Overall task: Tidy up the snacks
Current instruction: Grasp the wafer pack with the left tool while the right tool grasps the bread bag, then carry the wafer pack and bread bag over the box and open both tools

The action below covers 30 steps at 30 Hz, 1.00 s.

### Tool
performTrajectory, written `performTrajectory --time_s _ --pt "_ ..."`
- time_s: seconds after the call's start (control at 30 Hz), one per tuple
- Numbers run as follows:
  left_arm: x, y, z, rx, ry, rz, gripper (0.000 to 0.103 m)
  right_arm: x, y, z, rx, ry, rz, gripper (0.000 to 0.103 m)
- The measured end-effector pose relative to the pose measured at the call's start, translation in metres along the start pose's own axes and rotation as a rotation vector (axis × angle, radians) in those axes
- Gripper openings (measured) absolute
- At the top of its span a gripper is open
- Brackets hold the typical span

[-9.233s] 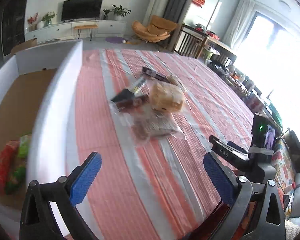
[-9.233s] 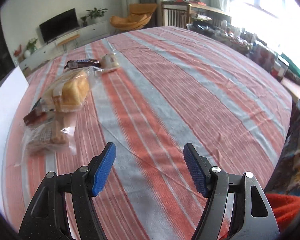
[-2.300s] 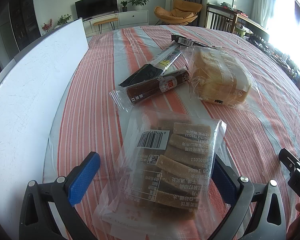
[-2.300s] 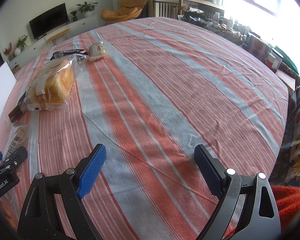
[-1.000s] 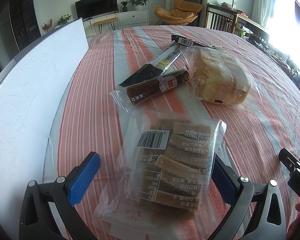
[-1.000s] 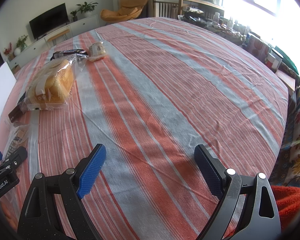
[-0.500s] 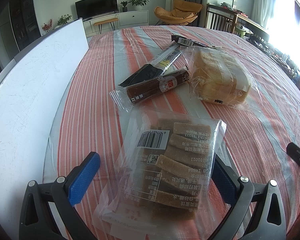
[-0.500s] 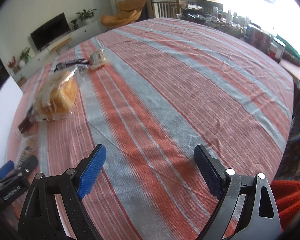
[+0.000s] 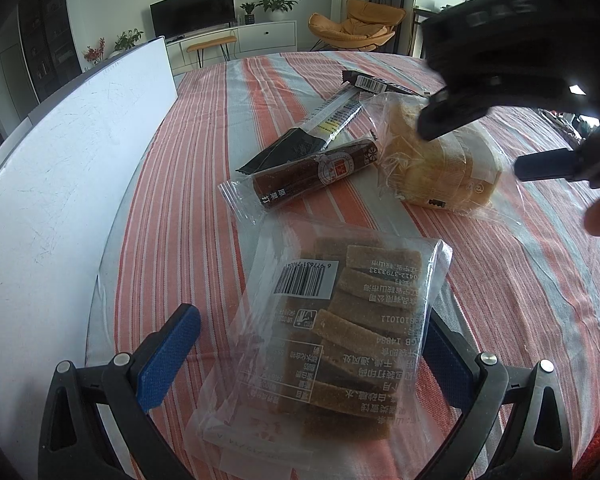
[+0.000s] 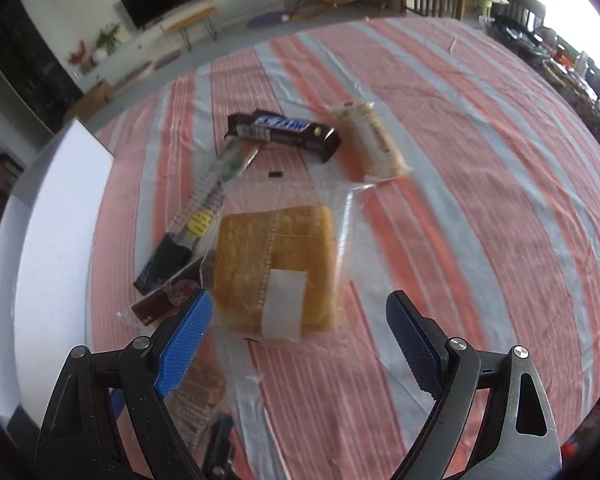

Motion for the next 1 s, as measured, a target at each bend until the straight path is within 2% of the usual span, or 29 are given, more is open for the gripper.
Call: performTrajectory --time_s 0.07,0.1,0.17,0.33,0.43,0.5,0.53,0.57,0.6,0.73,0.8,0.93,1.0 --pt "0.000 0.000 0.000 0.000 0.000 0.000 0.103 0.002 0.002 -0.015 -0.029 -0.011 0.001 0.088" --pt "0.000 0.000 0.000 0.000 -0.001 0.000 0.103 0.008 0.002 -0.013 -0.012 0.017 -0.020 0.087" --pt "0.000 0.000 0.000 0.000 -0.003 -0.001 0.103 0.023 -0.003 -0.001 0.020 0.064 -0.053 0.074" --pt "0.000 0.004 -0.001 -0.013 -0.017 -0.018 0.103 0.071 -0.042 0.056 0.138 0.197 -0.082 0.073" --pt "-0.001 0.008 -0.003 -0.070 -0.050 -0.080 0.102 0.096 -0.079 0.086 0.224 0.248 -0.094 0.073" --pt "-0.002 0.009 0.002 -0.067 -0.065 -0.098 0.087 0.107 -0.103 0.097 0.269 0.263 -0.119 0.073" --pt "-0.001 0.009 0.007 -0.041 -0.069 -0.112 0.068 0.109 -0.114 0.099 0.289 0.274 -0.129 0.073" --pt "0.000 0.007 0.013 -0.017 -0.034 -0.134 0.054 0.111 -0.124 0.102 0.314 0.286 -0.139 0.073" --pt "0.000 0.006 0.016 -0.005 -0.016 -0.145 0.052 0.113 -0.133 0.103 0.340 0.297 -0.148 0.073" --pt "-0.021 -0.002 0.025 -0.039 -0.123 -0.035 0.048 0.107 -0.160 0.116 0.432 0.321 -0.151 0.073" --pt "-0.030 -0.007 0.034 -0.046 -0.168 0.015 0.048 0.098 -0.157 0.125 0.487 0.281 -0.100 0.073" --pt "-0.046 -0.009 0.067 -0.026 -0.264 0.088 0.048 0.102 -0.156 0.114 0.446 0.271 -0.132 0.073" --pt "-0.051 -0.007 0.093 0.004 -0.308 0.105 0.048 0.102 -0.157 0.117 0.460 0.266 -0.132 0.073"
Point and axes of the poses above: each gripper's, at about its wrist camera, not at the fingertips, and z roughly against the way its jaws point, x to its right, y to its top, the point moved 2 cm from there along -z, roughly the way its jaws point, and after that the axes turned 12 degrees about y, right-handed, at the moved point
